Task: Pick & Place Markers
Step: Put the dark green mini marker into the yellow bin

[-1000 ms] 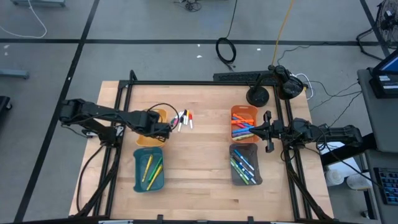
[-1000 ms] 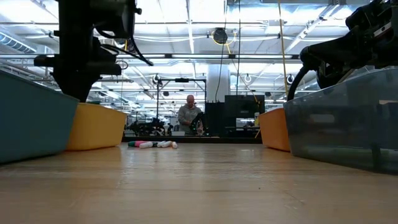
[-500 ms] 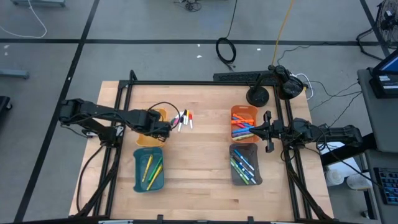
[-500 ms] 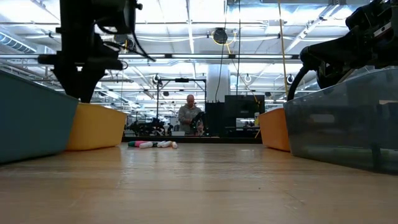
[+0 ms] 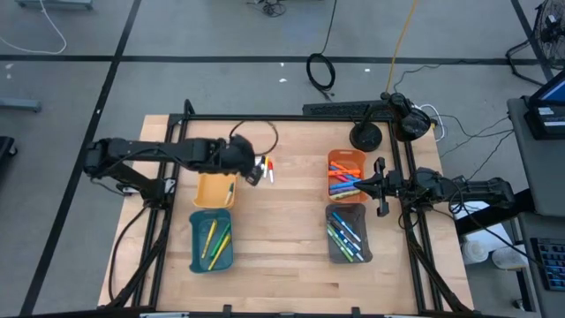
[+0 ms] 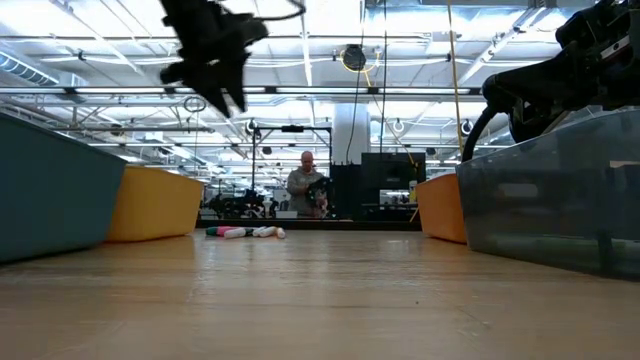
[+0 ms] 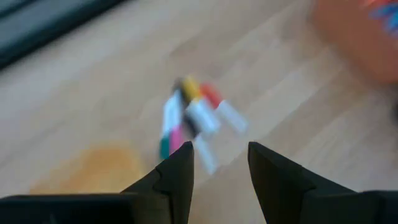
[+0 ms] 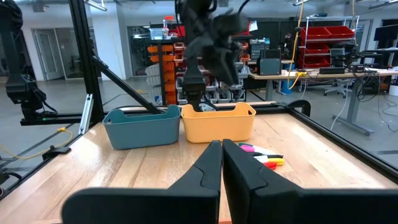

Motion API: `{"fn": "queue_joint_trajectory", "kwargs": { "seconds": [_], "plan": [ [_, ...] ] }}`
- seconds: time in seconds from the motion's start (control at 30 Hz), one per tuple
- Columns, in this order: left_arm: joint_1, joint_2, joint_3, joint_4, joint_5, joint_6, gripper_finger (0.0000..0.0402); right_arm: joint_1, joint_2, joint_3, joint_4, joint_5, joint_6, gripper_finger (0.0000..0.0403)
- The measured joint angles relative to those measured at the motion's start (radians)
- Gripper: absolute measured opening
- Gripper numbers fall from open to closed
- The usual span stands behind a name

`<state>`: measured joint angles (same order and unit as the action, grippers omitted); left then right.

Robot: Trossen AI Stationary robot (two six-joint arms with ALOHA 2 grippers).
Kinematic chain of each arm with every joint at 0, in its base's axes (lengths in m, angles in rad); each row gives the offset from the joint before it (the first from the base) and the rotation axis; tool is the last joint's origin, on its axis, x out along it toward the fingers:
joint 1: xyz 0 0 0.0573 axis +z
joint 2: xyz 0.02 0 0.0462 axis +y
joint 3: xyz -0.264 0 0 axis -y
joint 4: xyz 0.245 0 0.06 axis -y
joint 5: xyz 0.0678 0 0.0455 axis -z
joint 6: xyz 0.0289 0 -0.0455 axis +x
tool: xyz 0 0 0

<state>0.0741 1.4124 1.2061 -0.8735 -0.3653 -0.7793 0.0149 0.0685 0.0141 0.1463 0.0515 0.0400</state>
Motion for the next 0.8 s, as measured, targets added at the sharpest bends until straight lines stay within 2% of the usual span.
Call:
{"fn": "queue_joint_trajectory", "kwargs": {
  "seconds": [0.13, 0.37, 0.53, 0.8],
  "plan": [
    [0.059, 0.000, 0.000, 0.106, 0.047, 0.128, 0.0157, 0.000, 0.000, 0.000, 0.000, 0.000, 0.000, 0.0004],
    [0.208, 0.066, 0.000, 0.093, 0.114, 0.159, 0.0157, 0.000, 0.000, 0.000, 0.000, 0.000, 0.000, 0.0004],
    [0.264, 0.176, 0.000, 0.136, 0.213, 0.229, 0.0157, 0.000, 0.000, 0.000, 0.001, 0.000, 0.000, 0.0004],
    [0.290, 0.351, 0.000, 0.158, 0.298, 0.278, 0.0157, 0.000, 0.000, 0.000, 0.000, 0.000, 0.000, 0.0004]
  ]
}}
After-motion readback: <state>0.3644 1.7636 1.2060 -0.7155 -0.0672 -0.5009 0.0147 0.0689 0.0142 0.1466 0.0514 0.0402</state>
